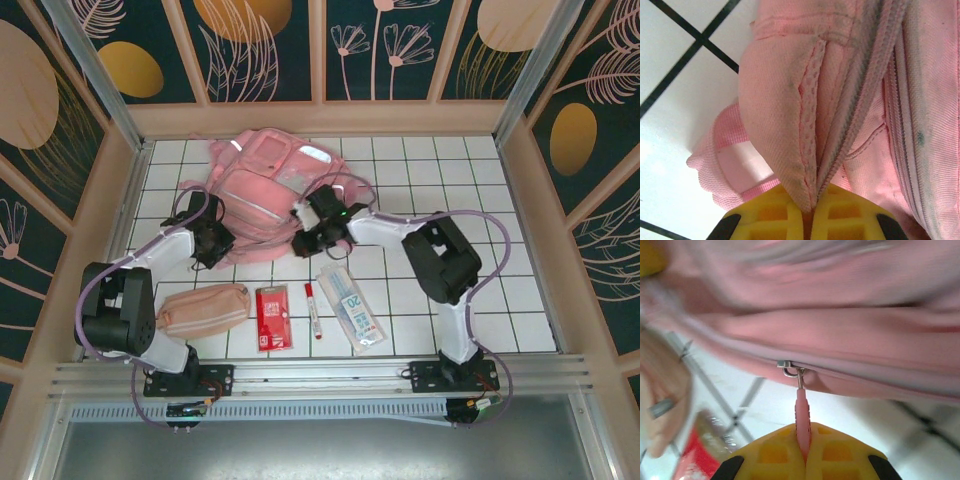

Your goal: Pack the student bag

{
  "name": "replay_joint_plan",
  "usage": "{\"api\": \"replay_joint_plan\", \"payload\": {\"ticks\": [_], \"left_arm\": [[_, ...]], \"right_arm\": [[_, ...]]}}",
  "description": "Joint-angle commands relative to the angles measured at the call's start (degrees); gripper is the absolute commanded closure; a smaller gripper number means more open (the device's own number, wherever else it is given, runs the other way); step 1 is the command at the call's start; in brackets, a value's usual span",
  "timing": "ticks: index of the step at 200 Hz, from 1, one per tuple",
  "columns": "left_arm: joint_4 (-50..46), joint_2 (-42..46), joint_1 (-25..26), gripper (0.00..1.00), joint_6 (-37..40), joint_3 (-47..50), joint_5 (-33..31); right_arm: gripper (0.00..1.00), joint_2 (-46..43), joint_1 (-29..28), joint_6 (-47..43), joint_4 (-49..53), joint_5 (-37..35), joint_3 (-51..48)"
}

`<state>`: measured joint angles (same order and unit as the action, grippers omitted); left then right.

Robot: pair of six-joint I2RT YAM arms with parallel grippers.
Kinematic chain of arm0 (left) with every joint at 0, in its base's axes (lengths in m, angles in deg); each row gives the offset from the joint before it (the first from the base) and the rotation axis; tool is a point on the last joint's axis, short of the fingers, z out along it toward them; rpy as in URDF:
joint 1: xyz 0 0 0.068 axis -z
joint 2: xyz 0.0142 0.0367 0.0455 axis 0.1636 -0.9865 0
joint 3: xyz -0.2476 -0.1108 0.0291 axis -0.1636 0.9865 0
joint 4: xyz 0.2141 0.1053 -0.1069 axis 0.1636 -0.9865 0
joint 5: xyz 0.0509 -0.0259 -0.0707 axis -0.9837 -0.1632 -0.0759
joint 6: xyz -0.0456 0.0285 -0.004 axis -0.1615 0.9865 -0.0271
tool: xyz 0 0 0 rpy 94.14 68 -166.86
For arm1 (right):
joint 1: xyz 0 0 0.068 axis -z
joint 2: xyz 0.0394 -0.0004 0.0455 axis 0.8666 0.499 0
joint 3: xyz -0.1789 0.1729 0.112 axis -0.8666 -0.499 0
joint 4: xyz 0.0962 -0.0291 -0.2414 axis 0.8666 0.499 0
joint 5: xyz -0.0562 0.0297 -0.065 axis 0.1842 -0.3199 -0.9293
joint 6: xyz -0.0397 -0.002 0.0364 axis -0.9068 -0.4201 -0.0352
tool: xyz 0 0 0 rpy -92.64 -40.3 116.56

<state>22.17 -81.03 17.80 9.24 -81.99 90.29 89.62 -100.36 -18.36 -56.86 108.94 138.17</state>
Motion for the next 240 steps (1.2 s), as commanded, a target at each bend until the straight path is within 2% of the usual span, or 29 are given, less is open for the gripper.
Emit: {"api": "replay_joint_plan", "payload": {"ticks": [1,35,62,69,73,79,83,94,116,137,164,199,240], "left_arm": [[-1.9,0.8,-1.6,1.00,4.9,-1.1,-5.2],[-0.4,0.7,-1.6,1.00,8.4,0.2,-2.5],[4.6,2.1,-1.4,1.00,14.7,1.5,7.7],[5.4,2.8,-1.1,0.88,16.3,1.4,10.6],[5.8,3.4,-0.8,0.78,17.3,1.2,11.9],[5.9,4.4,-0.3,0.58,19.1,0.7,13.4],[5.7,5.2,0.0,0.49,20.4,0.2,13.9],[4.9,7.6,0.7,0.42,24.1,-1.3,14.0],[5.1,12.5,1.8,0.38,33.6,-4.5,15.0],[5.5,13.3,6.6,0.32,44.7,-8.4,12.6],[1.8,4.6,14.8,0.28,53.8,-16.5,1.0],[-1.2,-9.1,20.3,0.23,54.7,-27.1,-4.5],[-5.2,-22.9,20.6,0.23,50.2,-36.2,-7.3]], "right_arm": [[1.00,-2.8,8.0,-2.0,4.9,-10.8,-2.1],[1.00,-0.3,16.0,1.6,3.3,-15.9,-0.3],[0.99,0.8,17.6,2.8,1.7,-14.7,1.7],[0.97,0.7,17.7,2.6,1.3,-14.1,1.8],[0.96,0.5,17.7,2.4,1.2,-14.0,1.8],[0.92,0.4,17.7,2.2,1.3,-14.1,1.9],[0.89,0.2,17.8,2.2,1.3,-14.3,1.8],[0.79,-0.4,18.1,1.9,1.6,-14.5,1.5],[0.66,-3.7,18.8,1.1,1.3,-13.8,-0.2],[0.60,-9.1,18.9,0.3,-0.8,-14.6,-3.5],[0.58,-16.4,18.9,1.1,-4.1,-15.6,-7.2],[0.55,-25.4,18.8,2.7,-7.1,-18.9,-11.0],[0.50,-35.5,18.5,1.2,-12.6,-20.5,-18.4]]}}
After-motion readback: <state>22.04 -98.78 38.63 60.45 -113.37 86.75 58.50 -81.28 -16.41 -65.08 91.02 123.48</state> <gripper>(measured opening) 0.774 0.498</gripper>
